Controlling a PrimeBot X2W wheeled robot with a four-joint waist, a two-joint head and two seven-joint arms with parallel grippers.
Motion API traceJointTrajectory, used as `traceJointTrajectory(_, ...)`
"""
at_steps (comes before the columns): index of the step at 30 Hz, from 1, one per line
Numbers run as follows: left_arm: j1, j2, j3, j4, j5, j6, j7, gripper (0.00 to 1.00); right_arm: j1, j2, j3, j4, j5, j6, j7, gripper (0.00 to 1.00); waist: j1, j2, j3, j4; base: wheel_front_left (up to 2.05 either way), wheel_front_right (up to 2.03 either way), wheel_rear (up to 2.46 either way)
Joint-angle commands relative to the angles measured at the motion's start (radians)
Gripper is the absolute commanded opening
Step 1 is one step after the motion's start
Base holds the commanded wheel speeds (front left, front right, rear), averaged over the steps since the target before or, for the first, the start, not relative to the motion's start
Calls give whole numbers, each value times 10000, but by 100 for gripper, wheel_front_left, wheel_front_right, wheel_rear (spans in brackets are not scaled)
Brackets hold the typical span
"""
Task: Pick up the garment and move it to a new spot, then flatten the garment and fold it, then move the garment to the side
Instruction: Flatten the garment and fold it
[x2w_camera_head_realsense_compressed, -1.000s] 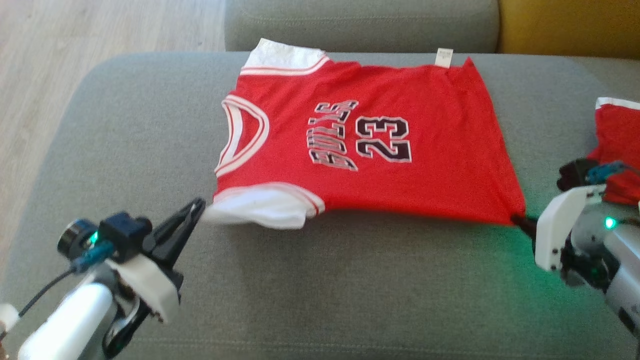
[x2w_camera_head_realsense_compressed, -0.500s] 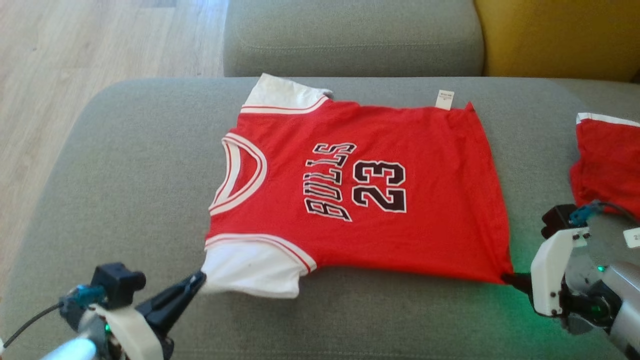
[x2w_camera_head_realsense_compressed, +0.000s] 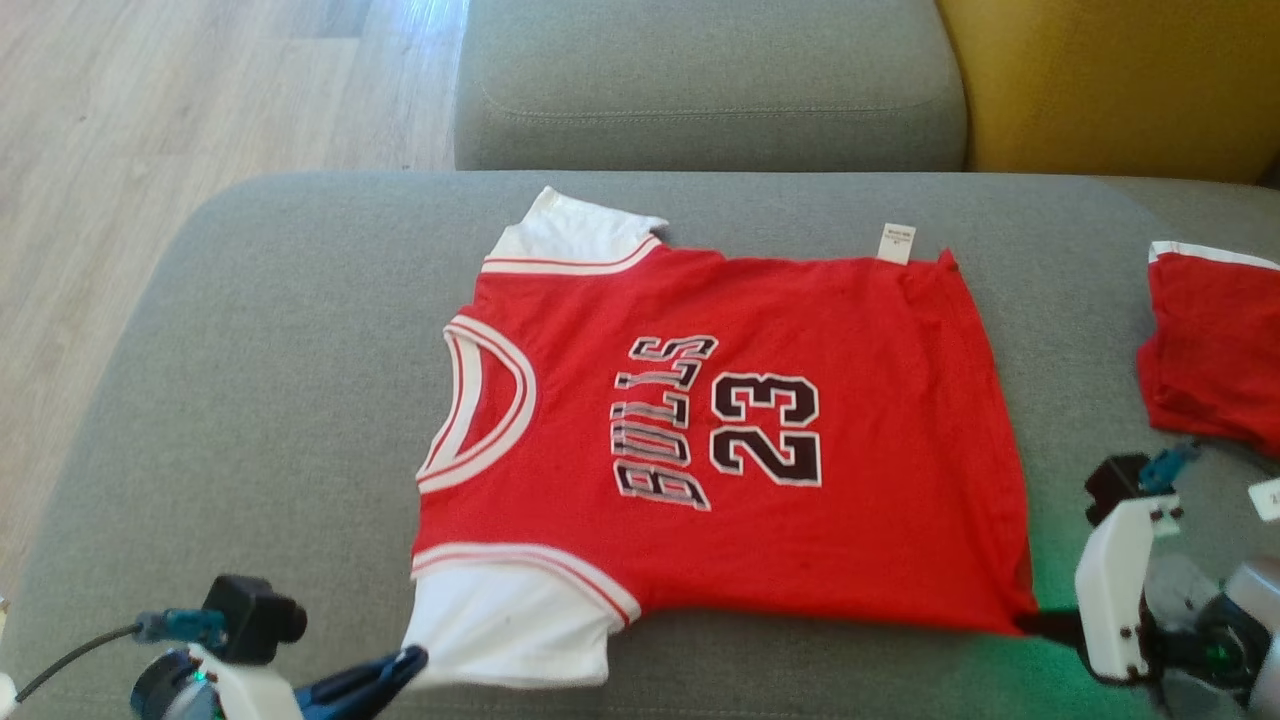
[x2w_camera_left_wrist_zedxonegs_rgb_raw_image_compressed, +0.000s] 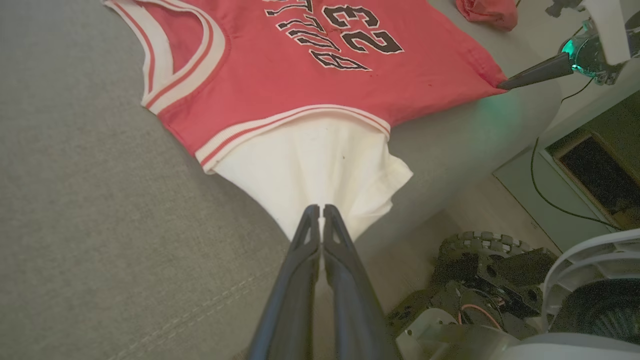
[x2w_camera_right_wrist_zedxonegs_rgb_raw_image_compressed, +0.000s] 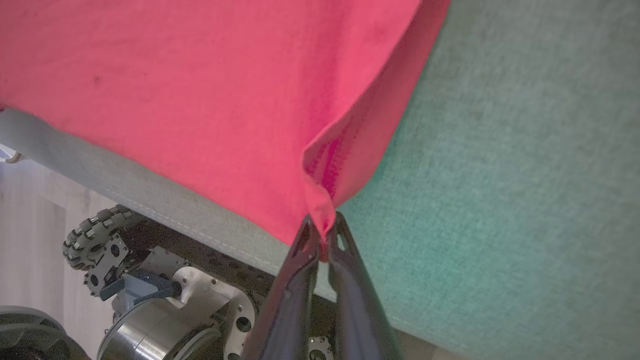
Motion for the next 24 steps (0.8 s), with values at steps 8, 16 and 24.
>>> traceJointTrajectory(8, -775, 898, -226, -562, -1159, 10, 344, 0, 303, -665, 1, -546, 365, -7, 384, 0, 1, -1, 31, -73, 0, 0, 0)
traceJointTrajectory(16, -1596, 895, -47, -610, -1115, 10, -627, 0, -84, -606, -557, -681, 513, -7, -95, 0, 1, -1, 171, -134, 0, 0, 0)
traceJointTrajectory(24, -2716, 593, 362, -542, -977, 10, -1337, 0, -797, -441, -1013, -547, 391, -7, -454, 0, 1, -1, 345, -179, 0, 0, 0)
